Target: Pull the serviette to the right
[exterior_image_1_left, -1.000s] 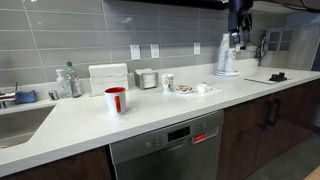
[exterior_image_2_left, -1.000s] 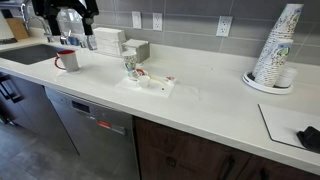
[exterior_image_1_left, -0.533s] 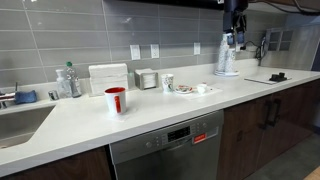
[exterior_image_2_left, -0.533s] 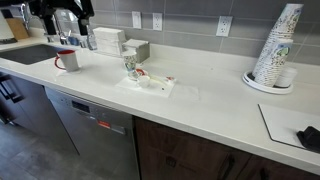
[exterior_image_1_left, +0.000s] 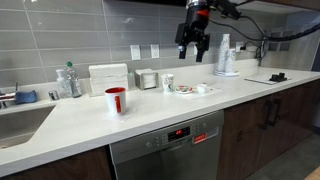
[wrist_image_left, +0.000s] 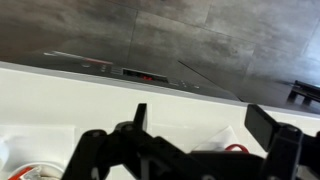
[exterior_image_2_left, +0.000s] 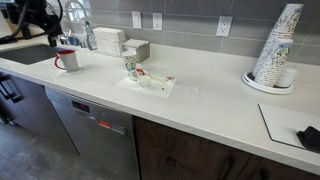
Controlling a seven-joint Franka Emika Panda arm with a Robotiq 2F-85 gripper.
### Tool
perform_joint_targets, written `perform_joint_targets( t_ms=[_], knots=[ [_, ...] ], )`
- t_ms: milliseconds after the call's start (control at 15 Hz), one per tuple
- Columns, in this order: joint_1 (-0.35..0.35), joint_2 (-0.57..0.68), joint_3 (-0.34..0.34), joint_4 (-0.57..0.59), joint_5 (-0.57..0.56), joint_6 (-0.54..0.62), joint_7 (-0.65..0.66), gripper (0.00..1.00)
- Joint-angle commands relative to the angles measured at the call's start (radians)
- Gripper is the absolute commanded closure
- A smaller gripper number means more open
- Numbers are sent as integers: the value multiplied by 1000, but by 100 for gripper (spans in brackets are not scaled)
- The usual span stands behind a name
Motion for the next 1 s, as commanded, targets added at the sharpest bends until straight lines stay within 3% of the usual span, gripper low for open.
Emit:
perform_joint_targets(
  t_ms=[0, 267, 333, 400, 800, 933],
  knots=[
    [31, 67, 23, -67, 154, 198, 49, 0],
    [58, 180, 32, -96, 305, 410, 15, 0],
    [78, 209, 23, -85, 373, 434, -56, 0],
    [51, 161, 36, -90, 287, 382, 8, 0],
    [57, 212, 41, -79, 347, 421, -33, 0],
    [64, 268, 37, -49, 417, 427, -36, 0]
  ],
)
